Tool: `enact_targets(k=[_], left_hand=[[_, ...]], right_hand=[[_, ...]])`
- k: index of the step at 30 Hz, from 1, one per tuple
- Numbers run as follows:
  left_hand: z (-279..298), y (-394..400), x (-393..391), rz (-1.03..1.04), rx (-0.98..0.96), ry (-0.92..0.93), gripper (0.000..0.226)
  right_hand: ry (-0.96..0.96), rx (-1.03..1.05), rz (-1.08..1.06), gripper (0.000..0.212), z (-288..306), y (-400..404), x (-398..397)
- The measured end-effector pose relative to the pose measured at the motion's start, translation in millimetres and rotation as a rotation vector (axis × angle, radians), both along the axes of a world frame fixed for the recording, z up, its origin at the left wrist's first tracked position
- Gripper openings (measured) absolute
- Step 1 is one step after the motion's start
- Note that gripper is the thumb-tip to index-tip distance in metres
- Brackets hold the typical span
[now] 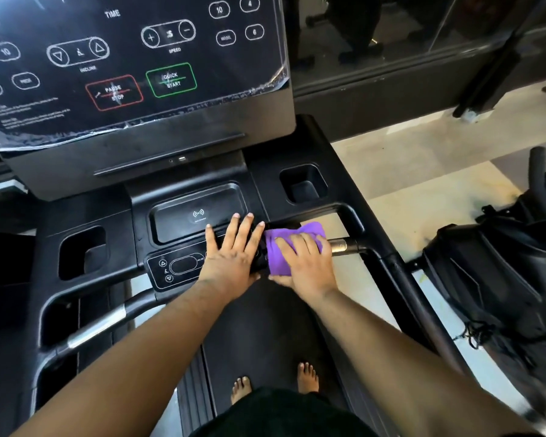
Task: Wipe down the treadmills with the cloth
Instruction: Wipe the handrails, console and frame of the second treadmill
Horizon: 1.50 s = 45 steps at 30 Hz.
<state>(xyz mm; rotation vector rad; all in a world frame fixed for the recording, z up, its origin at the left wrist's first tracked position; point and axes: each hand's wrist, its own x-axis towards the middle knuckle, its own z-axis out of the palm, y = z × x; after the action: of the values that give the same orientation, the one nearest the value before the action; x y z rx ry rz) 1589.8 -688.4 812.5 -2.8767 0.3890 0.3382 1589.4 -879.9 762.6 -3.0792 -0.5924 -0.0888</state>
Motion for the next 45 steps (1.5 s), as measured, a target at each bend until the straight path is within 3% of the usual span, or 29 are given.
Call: enact_targets(k=[2,5,6,10,12,14,17,18,23,25,29,30,35,37,41,42,45], left_hand=[[1.8,-2.2,1.4,0.022,0.010,0.008,0.107],[0.8,-5.4,-1.6,0.038,0.044,0.028,0.107],[-0.3,-5.2,-4.0,0.043,0.046,0.027,0.107],[3.2,-5.4,-4.5,0.040,0.057,0.050,0.108],[5.0,-6.8,-1.1,0.045,0.064,0.045,0.108],[6.7,-10.0,1.3,0.058,0.072,0.050,0.107],[6.3,-12.0,-2.3,0.077,0.094,0.059,0.107],[4.3,-11.2,-4.7,0.084,0.093,0.058,0.108],[6.8,-11.5,-3.9,0.082,0.092,0.057,0.106],[5.5,-12.2,-2.3,0.100,0.099,0.052,0.105],[5.1,-14.4,-5.8,0.116,0.116,0.077,0.105],[4.9,-14.2,-6.5,0.118,0.111,0.075,0.105],[9.8,-15.9,-5.5,0.098,0.095,0.044,0.106],[9.9,-16.8,-5.0,0.112,0.104,0.029,0.105],[13.7,-22.6,-8.7,0.144,0.117,0.065,0.103],[13.4,-24.8,-10.0,0.147,0.109,0.065,0.103],[14.4,-26.7,-8.9,0.153,0.091,0.062,0.102]], right_hand=[[0.093,-0.024,0.027,0.084,13.0,-0.3,22.0],[0.446,0.004,0.127,0.081,42.3,-7.0,60.1],[0.480,0.024,0.142,0.082,40.9,-8.5,60.5],[0.029,0.020,-0.024,0.080,2.5,-9.6,9.3],[-0.017,0.009,-0.050,0.079,-3.3,-9.6,5.9],[0.155,0.000,0.022,0.077,15.6,-17.0,34.3],[0.575,0.026,0.102,0.077,43.3,-24.9,69.2],[0.572,0.040,0.116,0.078,38.8,-25.6,67.6],[-0.006,0.031,-0.053,0.077,-12.6,-33.6,3.1],[0.079,0.012,-0.030,0.076,-5.7,-39.7,22.2],[0.556,0.019,0.100,0.079,30.9,-51.3,69.4],[0.541,0.033,0.090,0.080,27.9,-52.6,67.8],[0.069,0.025,-0.136,0.083,-24.6,-65.1,2.7],[0.119,0.001,-0.126,0.082,-16.4,-72.9,21.7],[0.572,0.042,0.022,0.082,25.8,-90.0,71.9],[0.566,0.060,0.016,0.082,23.4,-92.6,70.8],[0.237,0.006,-0.141,0.085,-5.6,-79.2,24.3]])
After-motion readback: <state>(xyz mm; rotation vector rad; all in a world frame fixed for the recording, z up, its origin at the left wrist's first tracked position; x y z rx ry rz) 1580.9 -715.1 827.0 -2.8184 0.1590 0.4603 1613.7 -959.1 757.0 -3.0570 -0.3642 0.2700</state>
